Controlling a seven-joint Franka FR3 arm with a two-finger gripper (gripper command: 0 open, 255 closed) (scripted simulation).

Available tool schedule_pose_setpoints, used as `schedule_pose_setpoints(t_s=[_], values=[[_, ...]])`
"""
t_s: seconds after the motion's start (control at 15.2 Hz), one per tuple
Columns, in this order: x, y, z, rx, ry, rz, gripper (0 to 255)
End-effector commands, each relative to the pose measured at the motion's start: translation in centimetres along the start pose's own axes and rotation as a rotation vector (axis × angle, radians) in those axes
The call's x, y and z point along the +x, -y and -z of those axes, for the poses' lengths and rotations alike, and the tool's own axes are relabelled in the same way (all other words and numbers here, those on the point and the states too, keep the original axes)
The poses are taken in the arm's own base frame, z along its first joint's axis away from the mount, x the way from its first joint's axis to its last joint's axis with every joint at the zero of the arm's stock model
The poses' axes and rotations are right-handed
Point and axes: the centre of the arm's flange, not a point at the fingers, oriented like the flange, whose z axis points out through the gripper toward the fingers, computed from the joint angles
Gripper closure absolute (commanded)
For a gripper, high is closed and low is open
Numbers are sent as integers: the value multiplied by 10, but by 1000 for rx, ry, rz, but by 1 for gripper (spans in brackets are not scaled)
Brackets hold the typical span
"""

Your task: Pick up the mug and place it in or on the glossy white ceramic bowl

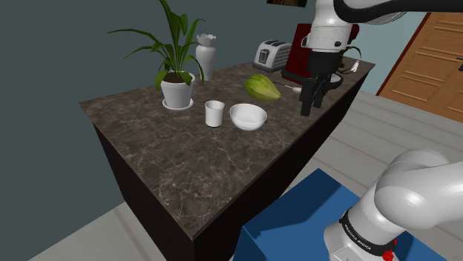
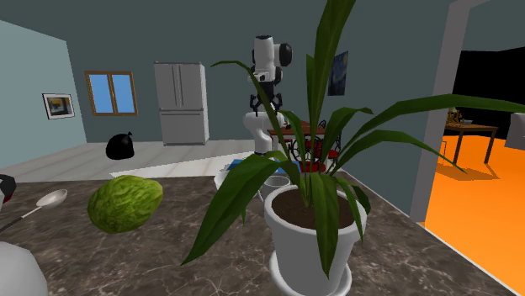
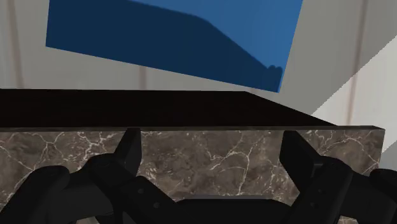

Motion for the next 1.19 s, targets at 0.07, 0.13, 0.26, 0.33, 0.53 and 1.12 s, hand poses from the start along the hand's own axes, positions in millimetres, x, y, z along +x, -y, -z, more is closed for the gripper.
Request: schedule_pose_setpoints(t_s=[0.07, 0.13, 0.26, 0.33, 0.53, 1.12], values=[[12, 1, -4, -4, -5, -1, 0], [24, 3, -7, -8, -10, -1, 0], [47, 6, -15, -15, -21, -2, 0], [59, 7, -18, -19, -26, -3, 0], [95, 11, -28, -30, -42, -4, 0], [204, 22, -56, -65, -88, -9, 0]])
